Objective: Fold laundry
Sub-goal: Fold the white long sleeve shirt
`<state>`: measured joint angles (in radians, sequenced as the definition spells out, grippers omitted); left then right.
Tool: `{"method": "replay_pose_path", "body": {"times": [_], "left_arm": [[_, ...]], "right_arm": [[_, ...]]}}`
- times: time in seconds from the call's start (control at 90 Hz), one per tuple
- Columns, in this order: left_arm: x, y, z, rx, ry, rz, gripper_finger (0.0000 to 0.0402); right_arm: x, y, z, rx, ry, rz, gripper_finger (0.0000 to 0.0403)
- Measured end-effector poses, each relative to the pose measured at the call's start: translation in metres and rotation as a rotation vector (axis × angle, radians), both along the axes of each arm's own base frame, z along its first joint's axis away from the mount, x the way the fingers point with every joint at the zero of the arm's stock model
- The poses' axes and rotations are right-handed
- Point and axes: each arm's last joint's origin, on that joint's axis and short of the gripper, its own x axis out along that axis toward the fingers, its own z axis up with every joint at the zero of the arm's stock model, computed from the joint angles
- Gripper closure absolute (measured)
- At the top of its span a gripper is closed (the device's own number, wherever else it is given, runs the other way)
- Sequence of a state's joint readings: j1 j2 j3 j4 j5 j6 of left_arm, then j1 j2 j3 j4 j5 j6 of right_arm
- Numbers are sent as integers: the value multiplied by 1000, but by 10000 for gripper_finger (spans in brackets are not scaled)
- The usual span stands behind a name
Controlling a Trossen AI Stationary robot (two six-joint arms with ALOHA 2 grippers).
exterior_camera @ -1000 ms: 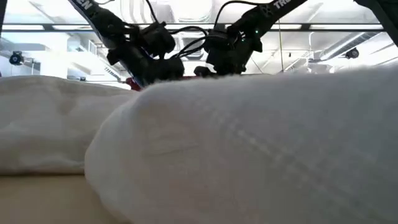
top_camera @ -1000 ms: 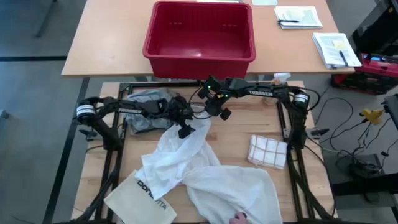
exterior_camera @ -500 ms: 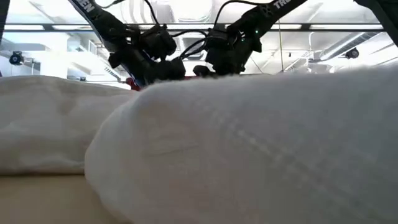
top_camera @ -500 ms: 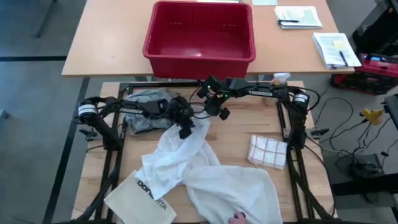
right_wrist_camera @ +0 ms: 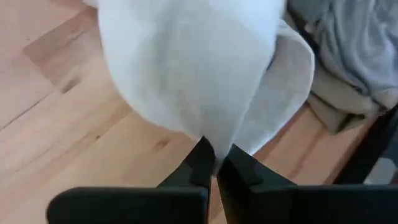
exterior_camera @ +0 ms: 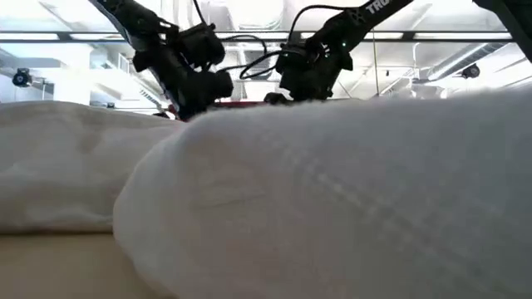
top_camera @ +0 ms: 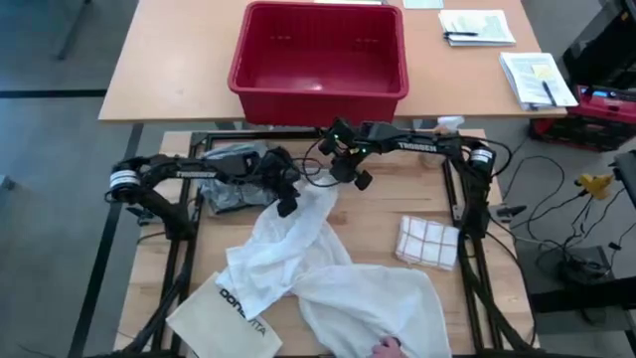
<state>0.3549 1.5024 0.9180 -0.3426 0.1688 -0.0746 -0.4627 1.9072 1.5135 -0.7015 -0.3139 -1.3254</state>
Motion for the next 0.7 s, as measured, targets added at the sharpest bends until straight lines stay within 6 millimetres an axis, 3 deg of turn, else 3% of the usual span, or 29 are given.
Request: {"method": "replay_pose_path", "body": {"times": [0.456, 0.578, 0.7], "left_arm": [[-10, 28, 1, 31, -11, 65, 401], [-9, 35, 7, 5, -41, 60, 401], [-6, 35, 16, -52, -89, 11, 402]], "right_arm": [[-12, -12, -3, -3, 67, -40, 403], [-11, -19, -2, -130, 72, -45, 403], [-13, -27, -1, -113, 35, -54, 403]]}}
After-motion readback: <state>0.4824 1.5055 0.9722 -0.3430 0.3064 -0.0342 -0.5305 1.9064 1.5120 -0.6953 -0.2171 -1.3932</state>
